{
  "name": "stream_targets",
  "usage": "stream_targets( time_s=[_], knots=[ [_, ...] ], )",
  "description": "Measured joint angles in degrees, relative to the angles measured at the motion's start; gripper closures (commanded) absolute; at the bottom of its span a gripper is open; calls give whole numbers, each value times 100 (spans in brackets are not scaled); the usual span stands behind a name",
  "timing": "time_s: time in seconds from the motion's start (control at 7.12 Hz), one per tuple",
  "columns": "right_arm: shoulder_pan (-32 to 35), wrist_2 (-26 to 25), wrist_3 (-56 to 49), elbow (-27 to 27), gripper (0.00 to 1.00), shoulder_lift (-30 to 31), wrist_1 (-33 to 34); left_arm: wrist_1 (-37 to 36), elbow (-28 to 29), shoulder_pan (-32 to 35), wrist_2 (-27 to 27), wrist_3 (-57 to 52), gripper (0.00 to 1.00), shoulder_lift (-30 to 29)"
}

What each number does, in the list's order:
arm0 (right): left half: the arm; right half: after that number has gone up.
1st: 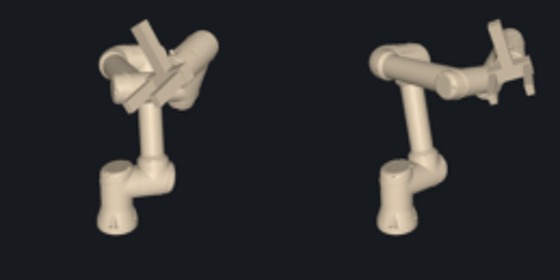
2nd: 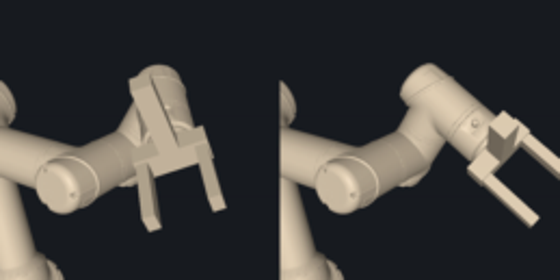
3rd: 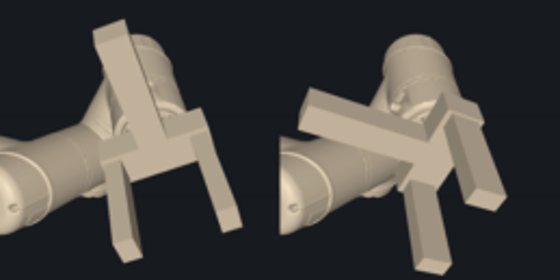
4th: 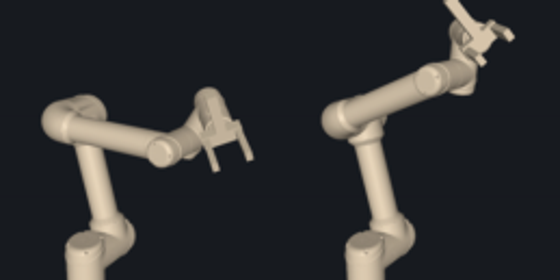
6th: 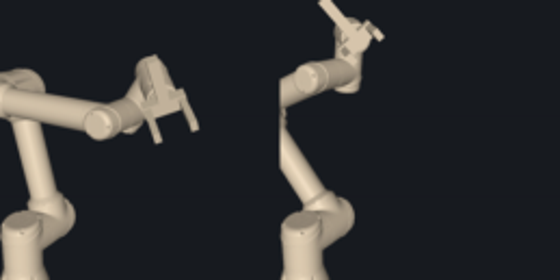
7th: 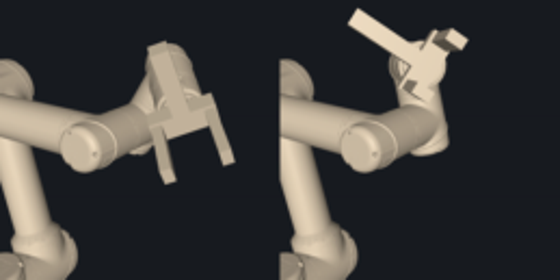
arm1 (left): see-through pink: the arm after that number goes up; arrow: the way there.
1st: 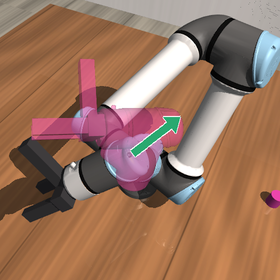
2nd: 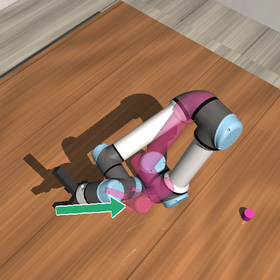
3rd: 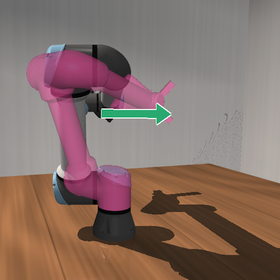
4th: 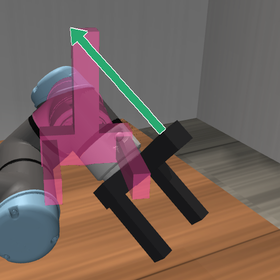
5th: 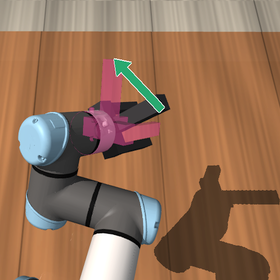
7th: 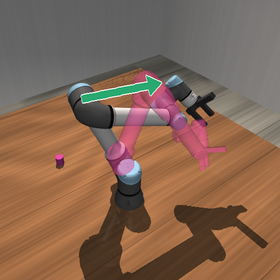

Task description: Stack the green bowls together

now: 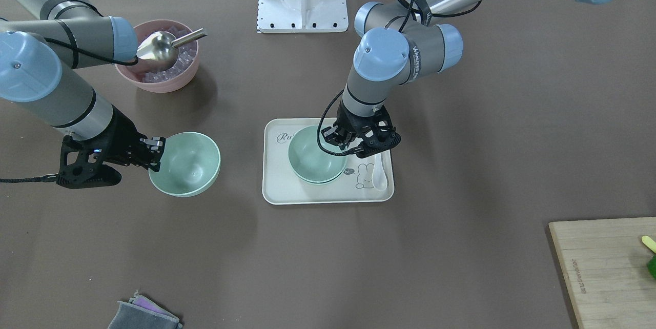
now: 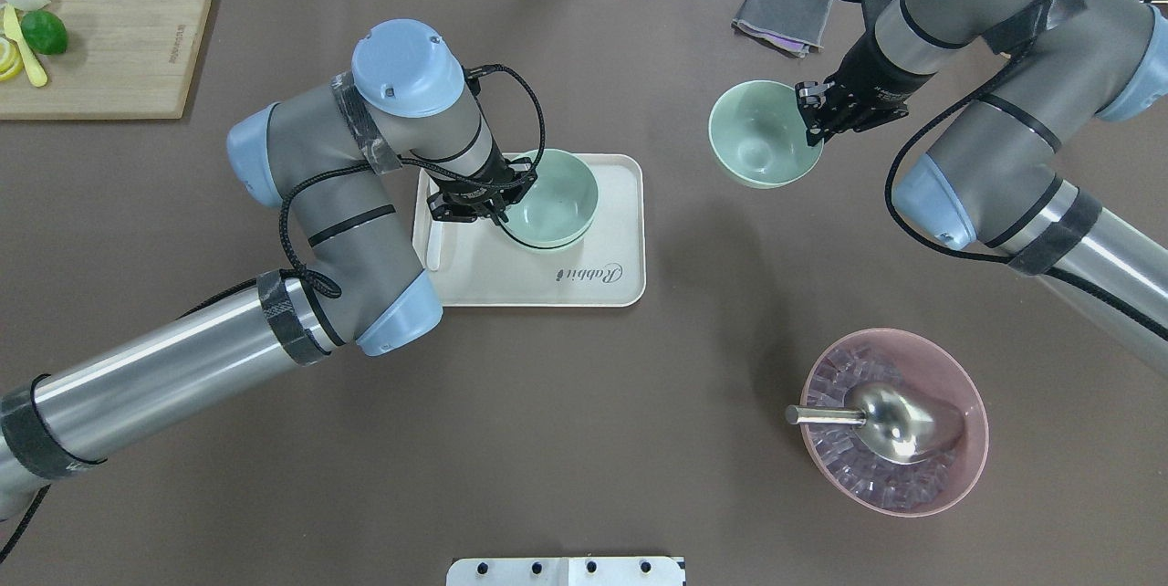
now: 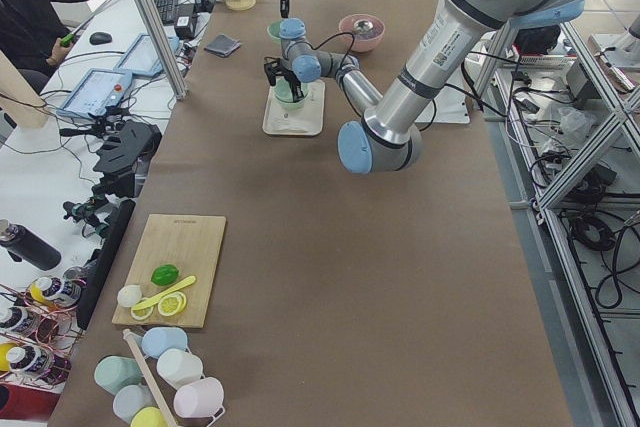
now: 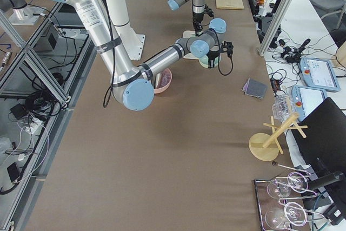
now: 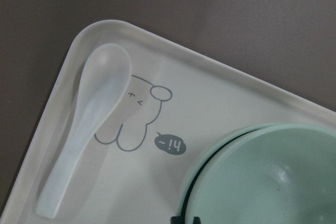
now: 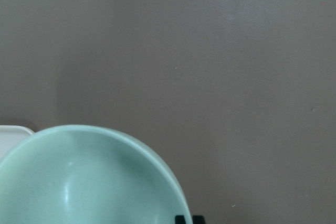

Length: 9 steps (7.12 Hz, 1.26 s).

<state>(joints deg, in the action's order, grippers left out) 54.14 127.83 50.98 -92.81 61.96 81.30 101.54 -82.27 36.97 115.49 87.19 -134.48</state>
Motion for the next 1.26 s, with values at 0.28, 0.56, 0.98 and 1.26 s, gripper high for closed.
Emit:
stream_targets(
  time_s=[0.28, 0.56, 0.98, 1.26],
  knots=[
    [0, 4, 0, 0, 100, 0, 0, 30, 0, 0, 0, -4, 100, 13],
    [-5, 5, 0, 0, 100, 0, 0, 32, 3, 3, 0, -6, 100, 30],
    [-8, 5, 0, 0, 100, -3, 0, 35, 14, 3, -88, -11, 2, 35],
    [-9, 5, 3, 0, 100, -3, 0, 85, -36, 11, -186, -7, 2, 27]
  ],
)
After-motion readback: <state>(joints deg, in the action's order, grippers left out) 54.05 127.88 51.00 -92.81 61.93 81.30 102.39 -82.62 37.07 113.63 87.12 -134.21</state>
